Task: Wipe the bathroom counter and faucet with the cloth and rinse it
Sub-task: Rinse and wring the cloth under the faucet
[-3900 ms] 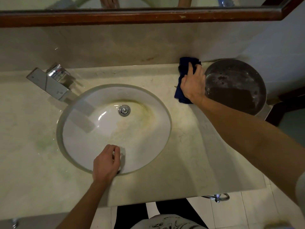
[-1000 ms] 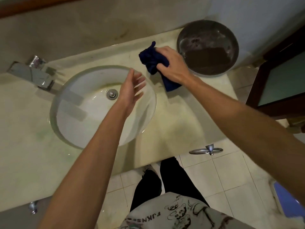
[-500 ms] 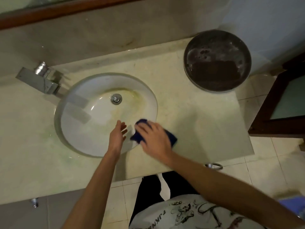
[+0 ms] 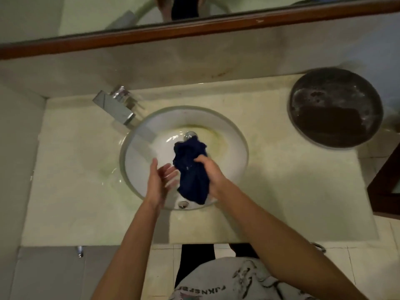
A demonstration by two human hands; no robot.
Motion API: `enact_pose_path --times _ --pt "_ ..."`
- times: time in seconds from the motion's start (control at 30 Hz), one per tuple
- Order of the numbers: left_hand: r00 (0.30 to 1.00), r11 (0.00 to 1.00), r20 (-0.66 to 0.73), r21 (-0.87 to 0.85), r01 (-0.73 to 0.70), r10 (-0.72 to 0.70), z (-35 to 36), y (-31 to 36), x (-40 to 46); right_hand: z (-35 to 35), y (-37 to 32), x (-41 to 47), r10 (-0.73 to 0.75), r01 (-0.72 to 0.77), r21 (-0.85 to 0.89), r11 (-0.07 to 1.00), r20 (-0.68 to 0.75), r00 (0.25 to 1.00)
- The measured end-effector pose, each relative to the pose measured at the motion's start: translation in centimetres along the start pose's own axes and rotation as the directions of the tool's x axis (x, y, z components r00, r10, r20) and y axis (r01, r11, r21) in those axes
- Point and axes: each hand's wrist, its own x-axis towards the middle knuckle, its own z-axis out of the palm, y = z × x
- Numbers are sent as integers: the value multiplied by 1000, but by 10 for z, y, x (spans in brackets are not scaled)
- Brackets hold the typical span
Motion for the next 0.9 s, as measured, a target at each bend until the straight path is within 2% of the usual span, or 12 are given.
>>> enact_pose_path --times 0.07,0.17,0.33,0.4,0.47,0.57,0.63,0.7,0.73,0.77,0.83,0.9 --pt "976 999 213 -9 40 -37 9 10 3 7 -13 5 8 -8 7 1000 46 999" --pt "930 1000 367 -25 15 -5 21 35 5 30 -24 3 -107 113 -82 990 72 992" --pt "898 979 439 -188 79 11 7 70 23 75 -36 -6 -184 206 -59 977 257 949" --pt "892 970 450 -233 67 47 -1 80 32 92 -40 -7 -273 320 -160 934 258 927" --pt "884 974 460 -226 31 78 -4 90 35 102 -39 0 -369 405 -334 851 168 914" --pt "892 982 442 -190 -7 92 -7 96 37 111 -31 9 -554 507 -608 611 129 822" --pt "899 981 418 -184 -53 127 -9 94 41 116 -24 13 -658 572 -737 361 233 716" --pt "883 980 440 -174 -97 166 -12 90 42 117 -16 19 -672 551 -833 51 379 636" --pt "878 981 444 -153 -122 179 -13 88 42 115 -14 21 -649 539 -841 -52 438 622" --pt "885 979 421 -127 -157 197 -14 86 43 112 -12 22 -623 556 -828 -71 472 624" --pt "918 972 321 -96 -215 234 -18 83 45 103 -15 18 -608 609 -787 96 438 662" --pt "936 972 264 -108 -210 231 -22 83 49 90 -21 19 -565 555 -786 271 337 753"
